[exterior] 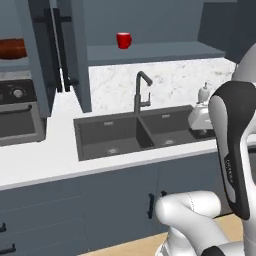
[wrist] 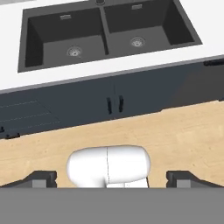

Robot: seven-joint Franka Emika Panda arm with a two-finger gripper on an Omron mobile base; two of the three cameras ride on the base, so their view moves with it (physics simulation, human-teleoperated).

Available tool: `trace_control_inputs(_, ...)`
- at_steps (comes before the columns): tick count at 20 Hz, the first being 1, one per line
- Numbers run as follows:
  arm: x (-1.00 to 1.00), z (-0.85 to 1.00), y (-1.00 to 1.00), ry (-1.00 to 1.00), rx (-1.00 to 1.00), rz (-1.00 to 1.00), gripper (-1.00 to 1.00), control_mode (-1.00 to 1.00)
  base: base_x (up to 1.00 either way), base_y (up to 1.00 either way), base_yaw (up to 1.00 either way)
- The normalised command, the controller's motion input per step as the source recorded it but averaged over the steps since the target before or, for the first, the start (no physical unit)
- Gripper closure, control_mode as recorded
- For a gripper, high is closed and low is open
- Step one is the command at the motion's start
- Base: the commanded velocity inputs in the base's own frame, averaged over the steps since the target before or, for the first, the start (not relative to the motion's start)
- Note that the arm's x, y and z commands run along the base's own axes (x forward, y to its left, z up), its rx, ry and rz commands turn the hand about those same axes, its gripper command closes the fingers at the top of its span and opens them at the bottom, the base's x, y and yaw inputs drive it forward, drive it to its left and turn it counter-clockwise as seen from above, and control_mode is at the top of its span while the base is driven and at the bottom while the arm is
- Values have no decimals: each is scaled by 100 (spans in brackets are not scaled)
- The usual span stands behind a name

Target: Gather all objects into one cabinet and sort the glasses and bowls to opposite sides.

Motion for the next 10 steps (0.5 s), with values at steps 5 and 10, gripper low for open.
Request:
trace_control_inputs(5, 0, 0, 0, 0, 0, 0, -100, 100, 47, -38, 25)
trace_control_inputs(10, 0, 0, 0, 0, 0, 0, -100, 100, 58, -28, 20)
